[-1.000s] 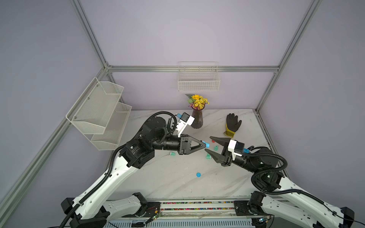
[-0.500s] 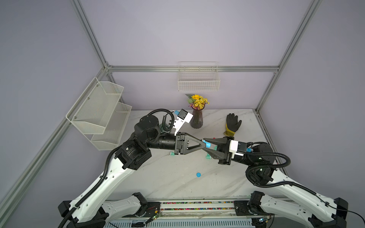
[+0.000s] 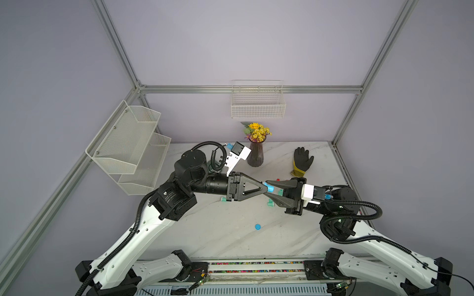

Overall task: Close the stamp cap
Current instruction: Pick up the stamp from the center of the board.

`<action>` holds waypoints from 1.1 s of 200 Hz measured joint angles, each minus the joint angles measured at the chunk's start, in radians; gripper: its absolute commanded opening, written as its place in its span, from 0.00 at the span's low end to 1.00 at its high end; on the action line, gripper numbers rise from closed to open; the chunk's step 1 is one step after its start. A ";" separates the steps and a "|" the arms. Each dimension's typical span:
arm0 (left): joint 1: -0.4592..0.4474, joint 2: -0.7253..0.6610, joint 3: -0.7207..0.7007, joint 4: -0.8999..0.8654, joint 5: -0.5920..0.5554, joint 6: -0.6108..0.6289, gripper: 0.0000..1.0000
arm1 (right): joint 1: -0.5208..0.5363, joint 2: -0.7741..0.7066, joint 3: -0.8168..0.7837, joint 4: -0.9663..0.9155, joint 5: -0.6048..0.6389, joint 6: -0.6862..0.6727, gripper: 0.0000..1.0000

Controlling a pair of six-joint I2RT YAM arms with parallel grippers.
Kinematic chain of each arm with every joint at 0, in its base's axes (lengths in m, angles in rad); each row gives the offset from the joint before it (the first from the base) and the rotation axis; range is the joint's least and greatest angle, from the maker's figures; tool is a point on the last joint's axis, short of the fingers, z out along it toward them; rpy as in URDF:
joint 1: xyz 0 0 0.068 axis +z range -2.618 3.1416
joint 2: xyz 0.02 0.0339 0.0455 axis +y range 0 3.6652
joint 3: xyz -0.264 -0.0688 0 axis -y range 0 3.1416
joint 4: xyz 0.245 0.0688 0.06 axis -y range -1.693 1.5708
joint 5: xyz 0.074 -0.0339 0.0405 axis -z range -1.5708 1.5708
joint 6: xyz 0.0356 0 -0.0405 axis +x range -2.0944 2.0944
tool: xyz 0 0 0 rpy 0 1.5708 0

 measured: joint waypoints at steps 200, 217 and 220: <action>0.023 0.006 0.080 -0.212 -0.167 0.139 0.67 | 0.000 -0.005 0.001 -0.051 0.043 0.029 0.01; 0.028 0.002 0.104 -0.281 -0.268 0.183 0.68 | 0.000 -0.027 0.001 -0.116 0.102 0.061 0.00; 0.029 0.001 0.107 -0.294 -0.287 0.192 0.68 | 0.000 -0.031 0.001 -0.130 0.116 0.070 0.00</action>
